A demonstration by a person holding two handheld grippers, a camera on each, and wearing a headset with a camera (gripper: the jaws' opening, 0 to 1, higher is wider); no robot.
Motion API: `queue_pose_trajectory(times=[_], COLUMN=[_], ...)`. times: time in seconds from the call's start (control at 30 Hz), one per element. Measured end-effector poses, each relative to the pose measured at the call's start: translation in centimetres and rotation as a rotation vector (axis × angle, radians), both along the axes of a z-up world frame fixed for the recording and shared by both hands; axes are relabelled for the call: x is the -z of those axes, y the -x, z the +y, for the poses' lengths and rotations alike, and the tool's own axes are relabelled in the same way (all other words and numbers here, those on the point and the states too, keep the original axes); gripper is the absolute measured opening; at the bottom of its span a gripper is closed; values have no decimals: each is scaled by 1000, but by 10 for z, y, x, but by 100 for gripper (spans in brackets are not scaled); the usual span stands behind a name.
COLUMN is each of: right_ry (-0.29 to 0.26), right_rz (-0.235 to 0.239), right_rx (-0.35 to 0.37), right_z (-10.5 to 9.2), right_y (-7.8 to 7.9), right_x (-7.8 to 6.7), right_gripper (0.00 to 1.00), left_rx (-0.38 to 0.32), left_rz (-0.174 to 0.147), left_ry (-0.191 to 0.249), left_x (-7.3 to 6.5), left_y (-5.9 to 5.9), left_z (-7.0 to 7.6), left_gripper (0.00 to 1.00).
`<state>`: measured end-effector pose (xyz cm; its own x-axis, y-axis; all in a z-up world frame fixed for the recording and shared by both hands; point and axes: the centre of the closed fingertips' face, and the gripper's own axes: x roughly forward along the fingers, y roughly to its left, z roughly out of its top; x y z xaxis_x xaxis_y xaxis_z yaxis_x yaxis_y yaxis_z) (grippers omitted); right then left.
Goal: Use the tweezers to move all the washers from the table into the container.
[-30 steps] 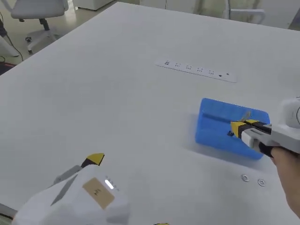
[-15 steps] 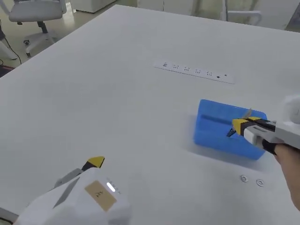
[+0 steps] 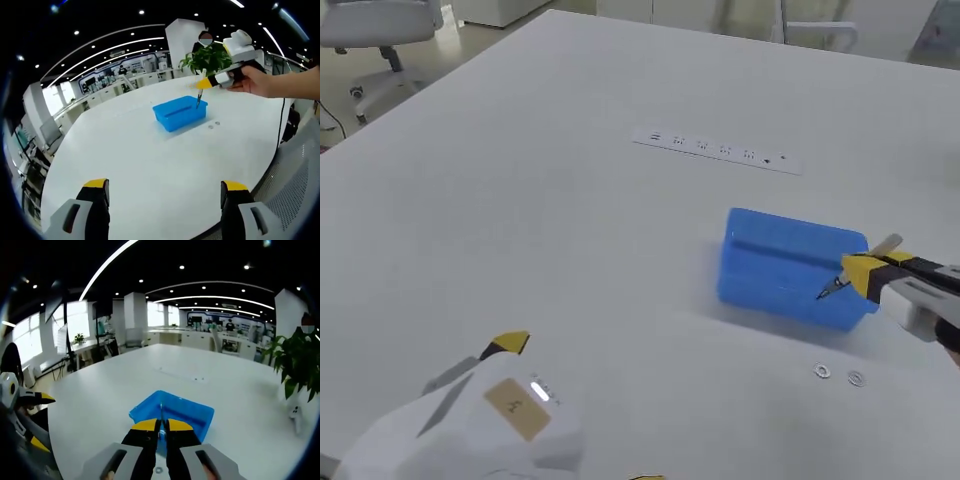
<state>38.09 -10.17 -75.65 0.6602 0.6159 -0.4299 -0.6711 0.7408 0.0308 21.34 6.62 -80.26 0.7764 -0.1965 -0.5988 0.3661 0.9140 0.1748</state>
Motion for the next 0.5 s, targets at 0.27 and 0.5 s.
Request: queue_pose_trajectory(times=[0.27,0.5], right_ry=[48,69], right_rz=[47,86], right_rx=[3,15], right_z=[-9,-12], right_y=[15,21], right_x=[27,48], right_gripper=[2,2], left_rx=[2,-4], left_rz=[0,2], left_ry=[2,0], left_x=[-1,0], left_y=[0,0], left_z=[-1,0], left_gripper=[94,94])
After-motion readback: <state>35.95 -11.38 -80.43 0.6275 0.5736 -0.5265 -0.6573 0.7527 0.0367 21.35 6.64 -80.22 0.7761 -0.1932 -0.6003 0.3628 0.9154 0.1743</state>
